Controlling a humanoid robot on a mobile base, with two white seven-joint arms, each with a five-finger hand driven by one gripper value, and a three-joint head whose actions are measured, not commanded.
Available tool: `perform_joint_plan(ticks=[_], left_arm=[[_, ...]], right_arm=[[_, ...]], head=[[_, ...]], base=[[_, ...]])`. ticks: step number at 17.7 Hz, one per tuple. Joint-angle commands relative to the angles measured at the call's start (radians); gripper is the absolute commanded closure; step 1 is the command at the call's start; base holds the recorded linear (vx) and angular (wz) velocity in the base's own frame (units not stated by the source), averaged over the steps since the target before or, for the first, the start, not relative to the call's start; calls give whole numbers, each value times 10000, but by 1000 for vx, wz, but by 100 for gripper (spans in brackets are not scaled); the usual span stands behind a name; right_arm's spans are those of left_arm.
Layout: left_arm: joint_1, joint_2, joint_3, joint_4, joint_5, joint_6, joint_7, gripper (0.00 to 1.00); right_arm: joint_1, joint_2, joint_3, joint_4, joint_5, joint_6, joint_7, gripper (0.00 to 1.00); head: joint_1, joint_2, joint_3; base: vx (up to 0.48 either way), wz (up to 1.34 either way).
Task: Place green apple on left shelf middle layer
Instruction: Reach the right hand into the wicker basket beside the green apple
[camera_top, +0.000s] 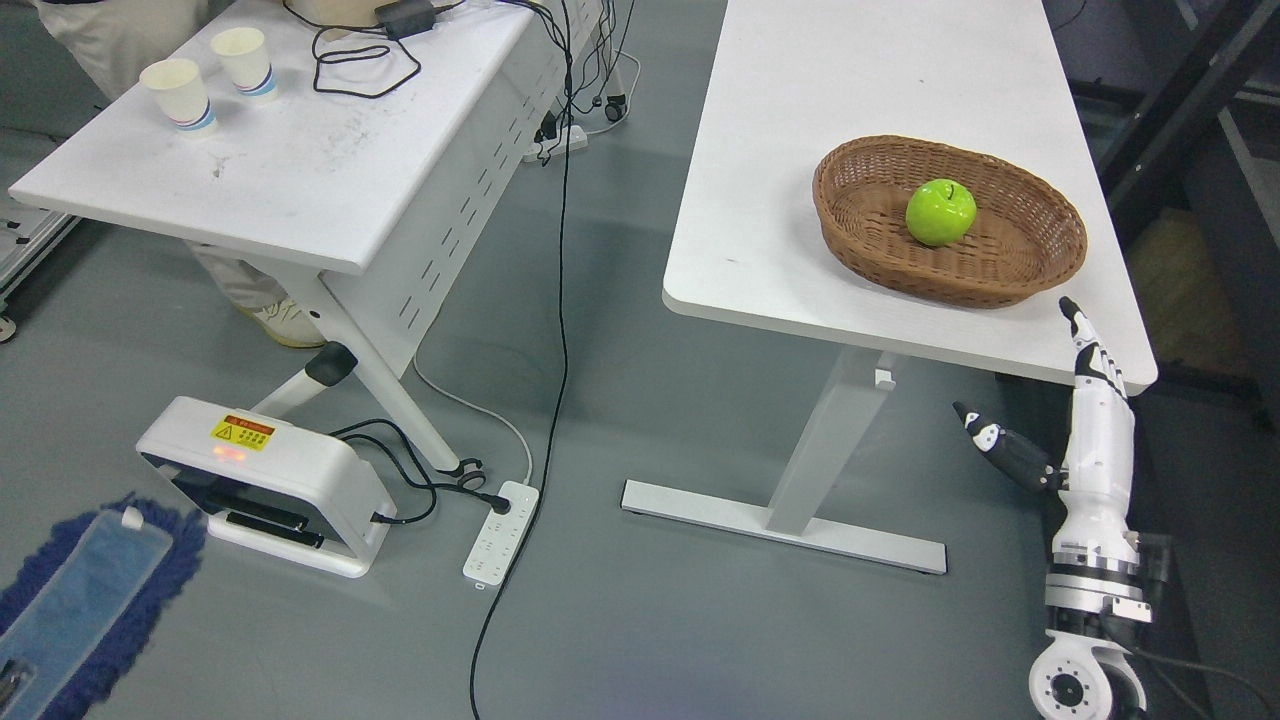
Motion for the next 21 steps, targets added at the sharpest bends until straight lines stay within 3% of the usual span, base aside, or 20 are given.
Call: perform_joint_plan(ticks=[1,8,21], left_arm=[[0,175,0,0,0,-3,8,0],[0,175,0,0,0,-3,8,0],[0,175,0,0,0,-3,8,0]], right_arm=[[6,-20,-31,-1,-14,-9,13,3],[-25,-20,-16,-1,-14,-24,104,2],[-255,-296,229,91,1,22,2036,2]], head=[[0,0,0],[0,0,0],[0,-1,0]], base=[[246,45],[285,2],[231,-87]])
